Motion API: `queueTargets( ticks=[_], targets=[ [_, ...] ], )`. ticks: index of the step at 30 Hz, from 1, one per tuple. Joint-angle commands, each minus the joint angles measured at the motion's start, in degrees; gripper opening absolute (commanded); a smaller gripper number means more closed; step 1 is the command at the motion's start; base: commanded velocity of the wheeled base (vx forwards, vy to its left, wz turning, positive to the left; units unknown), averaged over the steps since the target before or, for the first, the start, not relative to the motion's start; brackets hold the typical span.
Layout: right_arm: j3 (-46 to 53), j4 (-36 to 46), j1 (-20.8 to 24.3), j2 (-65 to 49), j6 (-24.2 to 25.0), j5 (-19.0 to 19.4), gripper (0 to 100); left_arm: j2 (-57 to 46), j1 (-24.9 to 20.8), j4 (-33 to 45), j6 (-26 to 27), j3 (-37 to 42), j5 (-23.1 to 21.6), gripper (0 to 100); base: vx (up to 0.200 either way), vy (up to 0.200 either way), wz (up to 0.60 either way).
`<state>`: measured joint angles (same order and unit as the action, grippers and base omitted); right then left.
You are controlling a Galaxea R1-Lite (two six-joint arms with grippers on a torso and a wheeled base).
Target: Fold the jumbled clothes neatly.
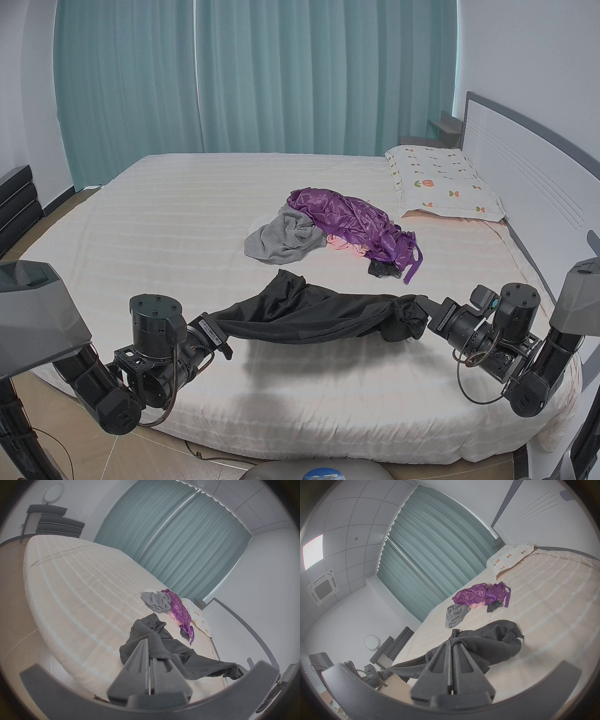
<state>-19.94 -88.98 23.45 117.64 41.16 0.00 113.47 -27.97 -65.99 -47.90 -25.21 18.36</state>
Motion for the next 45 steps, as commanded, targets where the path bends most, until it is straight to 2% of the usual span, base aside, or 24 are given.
queueTargets(
  ticks=[1, 28, 45],
  targets=[
    [-0.10, -0.85, 0.01, -0.39, -0.02, -0.09, 0, -0.35, 0.19, -0.02, 0.00, -0.19, 0.10, 0, 0.000, 0.200, 0.00],
    [-1.50, -0.85, -1.48, -1.71, 2.88, -1.32, 0, -2.20, 1.77, -1.34, 0.35, -0.54, 0.19, 0, 0.000, 0.200, 0.00],
    [-1.68, -0.85, -2.36, -1.10, 3.05, -1.32, 0, -2.29, 1.77, -1.42, 0.44, -0.54, 0.19, 0, 0.000, 0.200, 0.00]
  ],
)
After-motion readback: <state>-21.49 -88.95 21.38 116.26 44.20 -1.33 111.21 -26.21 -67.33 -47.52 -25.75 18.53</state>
